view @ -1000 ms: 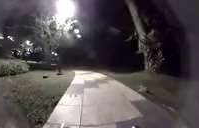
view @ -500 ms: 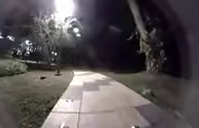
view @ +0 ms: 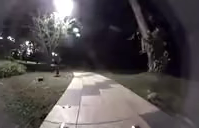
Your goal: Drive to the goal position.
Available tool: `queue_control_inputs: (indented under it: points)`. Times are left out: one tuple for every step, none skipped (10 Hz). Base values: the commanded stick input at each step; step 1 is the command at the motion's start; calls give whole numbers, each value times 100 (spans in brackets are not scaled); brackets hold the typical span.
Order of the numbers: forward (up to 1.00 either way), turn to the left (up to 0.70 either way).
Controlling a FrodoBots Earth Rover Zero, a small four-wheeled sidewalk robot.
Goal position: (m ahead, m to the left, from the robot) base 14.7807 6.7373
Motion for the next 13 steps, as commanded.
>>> queue_control_inputs:
  points:
    - [45, 27]
    - [45, 27]
    - [45, 27]
    - [45, 27]
    - [45, 27]
    - [45, 27]
    - [45, 14]
    - [45, 2]
    - [45, 0]
    - [45, 0]
    - [45, 0]
    - [45, 0]
    - [45, 0]
